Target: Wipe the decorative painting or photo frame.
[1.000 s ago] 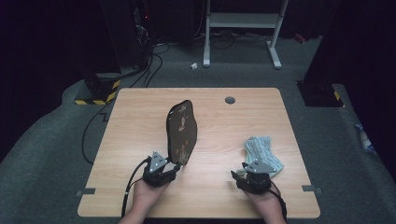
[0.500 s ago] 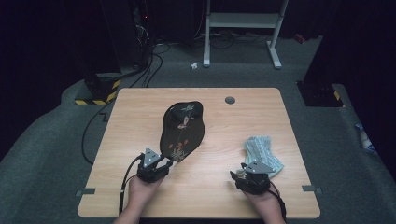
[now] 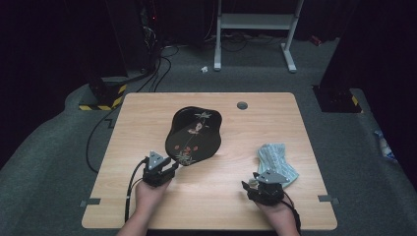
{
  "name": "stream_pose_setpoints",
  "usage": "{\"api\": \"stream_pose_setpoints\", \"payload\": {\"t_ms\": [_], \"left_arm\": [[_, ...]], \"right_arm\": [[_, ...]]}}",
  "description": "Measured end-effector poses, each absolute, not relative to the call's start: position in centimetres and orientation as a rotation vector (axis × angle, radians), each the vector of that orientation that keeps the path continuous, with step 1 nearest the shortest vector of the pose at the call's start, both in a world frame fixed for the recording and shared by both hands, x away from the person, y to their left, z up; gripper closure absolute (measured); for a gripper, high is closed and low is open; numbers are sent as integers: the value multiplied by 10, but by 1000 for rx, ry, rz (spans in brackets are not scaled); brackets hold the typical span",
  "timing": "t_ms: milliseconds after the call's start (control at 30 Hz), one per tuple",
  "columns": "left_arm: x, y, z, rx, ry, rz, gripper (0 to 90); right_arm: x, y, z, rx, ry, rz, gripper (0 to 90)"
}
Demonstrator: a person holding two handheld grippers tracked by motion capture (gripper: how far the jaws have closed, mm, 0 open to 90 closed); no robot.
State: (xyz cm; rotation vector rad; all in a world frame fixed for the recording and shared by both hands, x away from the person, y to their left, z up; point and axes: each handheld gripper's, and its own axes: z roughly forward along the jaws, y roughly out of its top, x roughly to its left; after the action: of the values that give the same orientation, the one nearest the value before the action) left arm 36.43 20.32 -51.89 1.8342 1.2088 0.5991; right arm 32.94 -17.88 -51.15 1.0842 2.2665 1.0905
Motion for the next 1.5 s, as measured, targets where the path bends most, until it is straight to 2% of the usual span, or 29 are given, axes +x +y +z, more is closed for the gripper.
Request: {"api": "stream_pose_setpoints", "payload": {"t_ms": [967, 1200, 1267, 1400, 1500], "left_arm": [[387, 203, -525, 1807, 1251, 587, 592], [372, 214, -520, 1829, 1225, 594, 474], [363, 221, -520, 1891, 1225, 584, 438], [341, 239, -525, 2005, 1238, 601, 358], [324, 261, -529, 2014, 1279, 577, 317]], "right_arm": [[315, -195, -512, 1136, 2226, 1063, 426], [316, -191, -510, 1118, 2232, 1069, 422], [317, -190, -510, 1116, 2231, 1078, 417], [329, -177, -512, 1138, 2283, 1085, 334], [340, -164, -518, 1165, 2331, 1062, 266]]}}
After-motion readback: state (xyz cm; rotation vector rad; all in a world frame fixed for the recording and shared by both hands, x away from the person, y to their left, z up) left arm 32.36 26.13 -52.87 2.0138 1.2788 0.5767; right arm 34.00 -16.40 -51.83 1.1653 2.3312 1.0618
